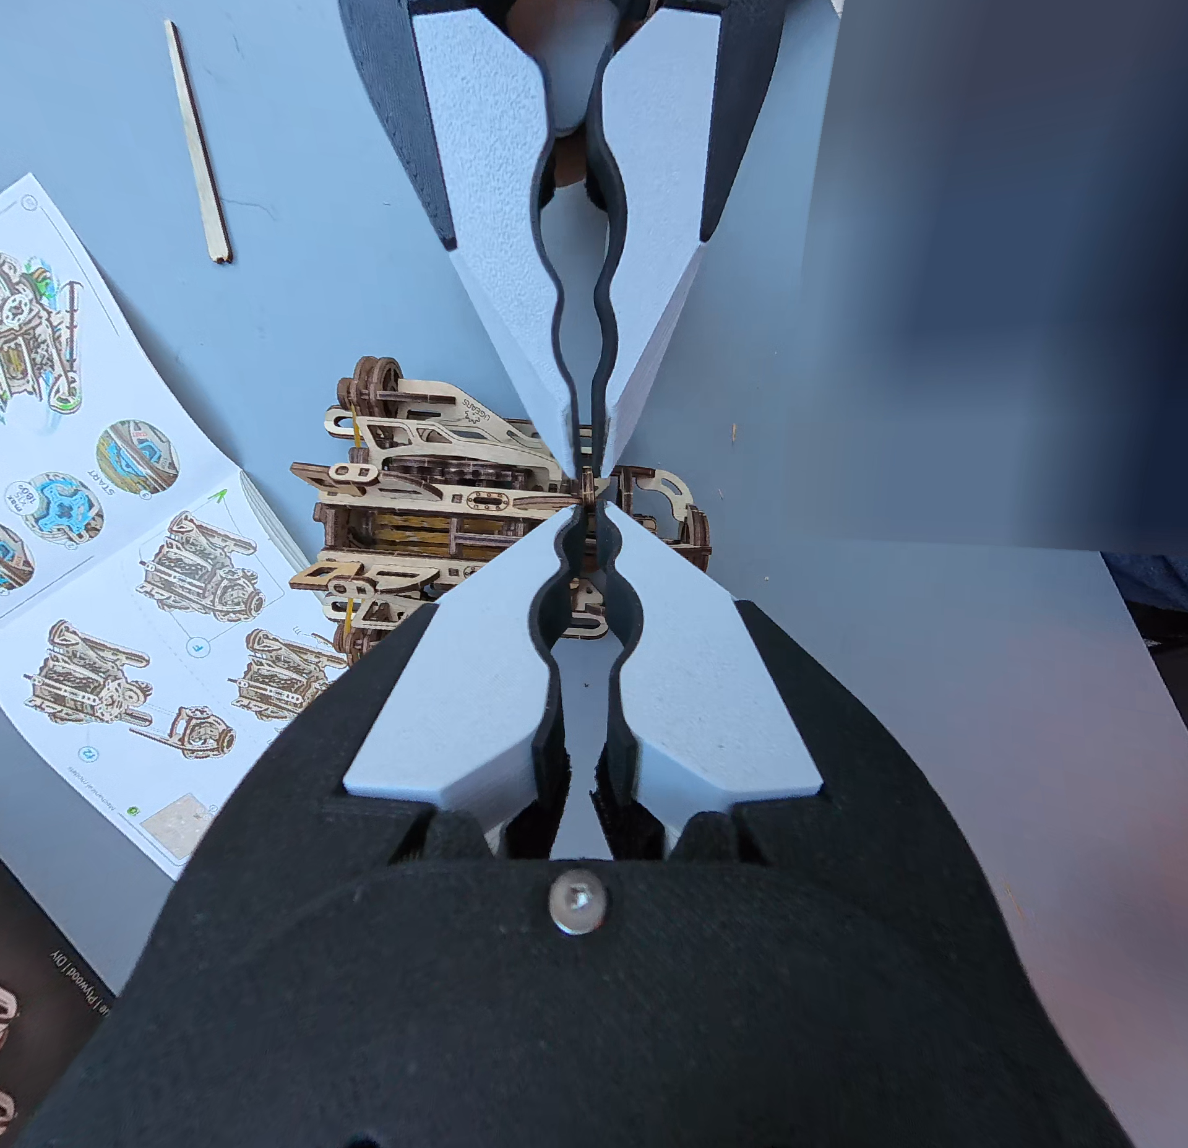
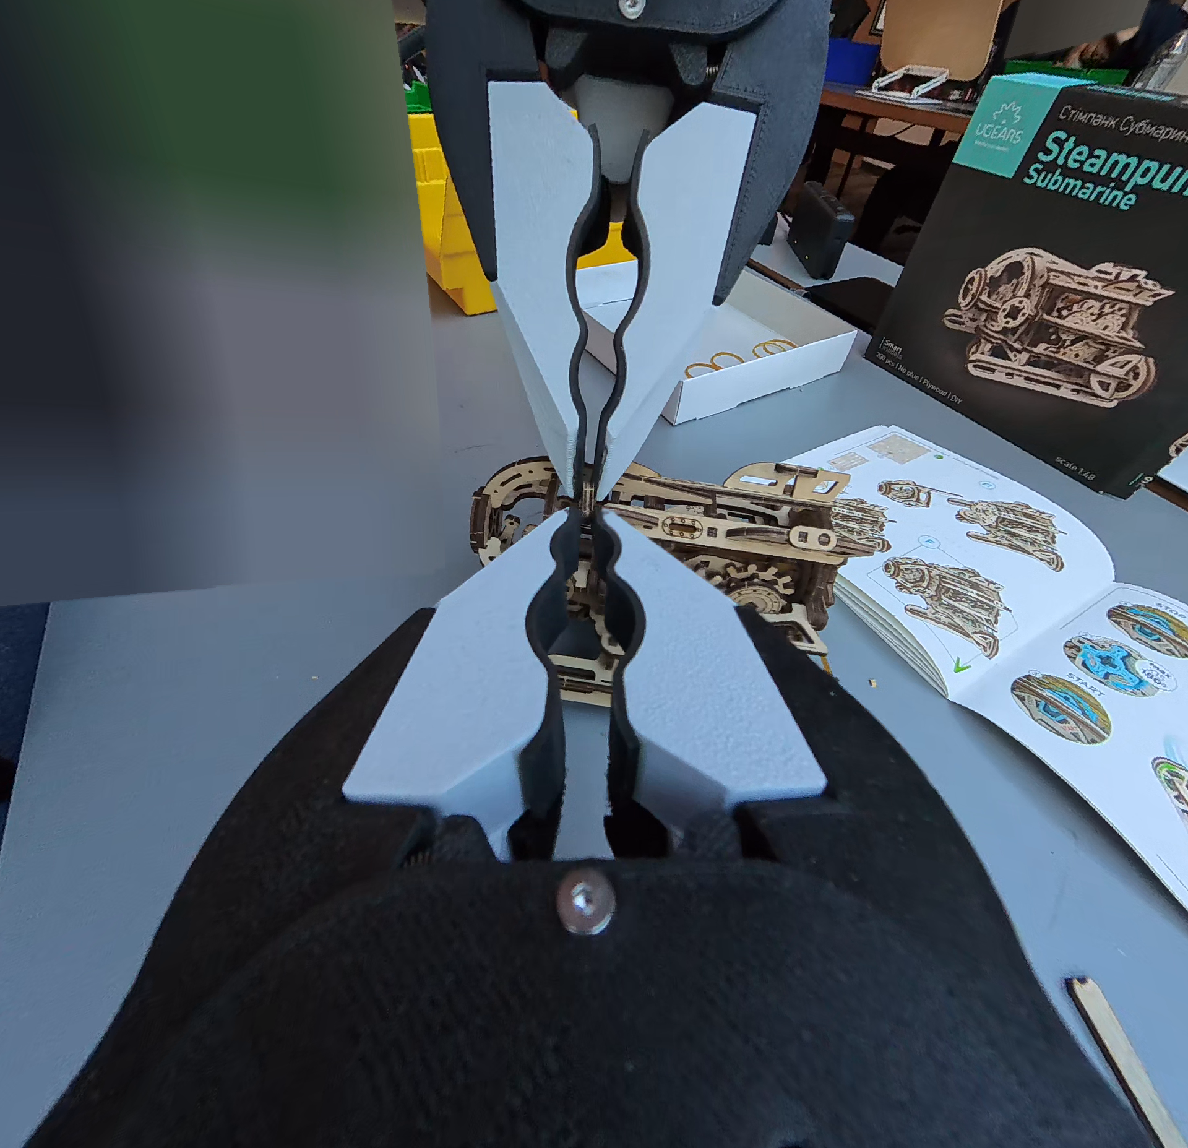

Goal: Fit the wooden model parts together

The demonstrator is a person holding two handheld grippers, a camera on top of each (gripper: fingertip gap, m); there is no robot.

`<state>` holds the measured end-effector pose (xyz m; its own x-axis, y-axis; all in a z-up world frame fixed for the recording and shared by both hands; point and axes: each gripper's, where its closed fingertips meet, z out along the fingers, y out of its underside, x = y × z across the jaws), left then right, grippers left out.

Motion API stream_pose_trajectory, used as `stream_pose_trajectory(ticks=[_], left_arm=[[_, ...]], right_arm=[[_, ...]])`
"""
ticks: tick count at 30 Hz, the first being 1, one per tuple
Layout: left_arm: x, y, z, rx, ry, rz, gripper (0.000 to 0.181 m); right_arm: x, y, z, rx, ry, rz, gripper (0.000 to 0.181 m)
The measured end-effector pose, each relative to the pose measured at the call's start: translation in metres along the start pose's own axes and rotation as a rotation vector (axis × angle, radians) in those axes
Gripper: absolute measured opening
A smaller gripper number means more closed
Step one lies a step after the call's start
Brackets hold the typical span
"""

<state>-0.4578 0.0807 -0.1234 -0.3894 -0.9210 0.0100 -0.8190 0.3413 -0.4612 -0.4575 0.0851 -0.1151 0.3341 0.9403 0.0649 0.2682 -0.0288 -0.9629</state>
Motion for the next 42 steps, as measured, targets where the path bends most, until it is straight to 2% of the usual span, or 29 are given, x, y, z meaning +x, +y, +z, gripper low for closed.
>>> stream_pose_trajectory(ticks=[5, 7, 9, 15, 26, 34, 42], left_arm=[[0.002, -0.002, -0.001, 0.026, 0.008, -0.002, 0.001], [-0.002, -0.006, -0.006, 0.052, -0.015, -0.007, 0.021], [-0.007, -0.011, -0.013, 0.073, -0.029, -0.017, 0.025], [-0.014, -0.007, -0.013, -0.003, -0.004, -0.008, 0.032], [-0.017, 0.001, 0.000, -0.146, -0.003, 0.099, 0.035], [-0.017, 0.004, 0.003, -0.199, 0.004, 0.130, 0.030], [-0.016, 0.004, 0.003, -0.220, -0.008, 0.151, 0.029]], right_arm=[[-0.002, -0.001, -0.001, 0.008, -0.021, 0.032, 0.000], [-0.005, 0.000, -0.001, 0.014, -0.057, 0.089, 0.000], [-0.002, 0.004, 0.001, -0.002, -0.045, 0.107, 0.001], [-0.001, 0.010, 0.009, -0.052, -0.029, 0.130, 0.000], [0.003, 0.009, 0.008, -0.052, 0.017, 0.175, 0.000], [0.003, 0.009, 0.008, -0.081, 0.057, 0.173, 0.001], [0.002, 0.010, 0.008, -0.096, -0.007, 0.321, 0.001]])
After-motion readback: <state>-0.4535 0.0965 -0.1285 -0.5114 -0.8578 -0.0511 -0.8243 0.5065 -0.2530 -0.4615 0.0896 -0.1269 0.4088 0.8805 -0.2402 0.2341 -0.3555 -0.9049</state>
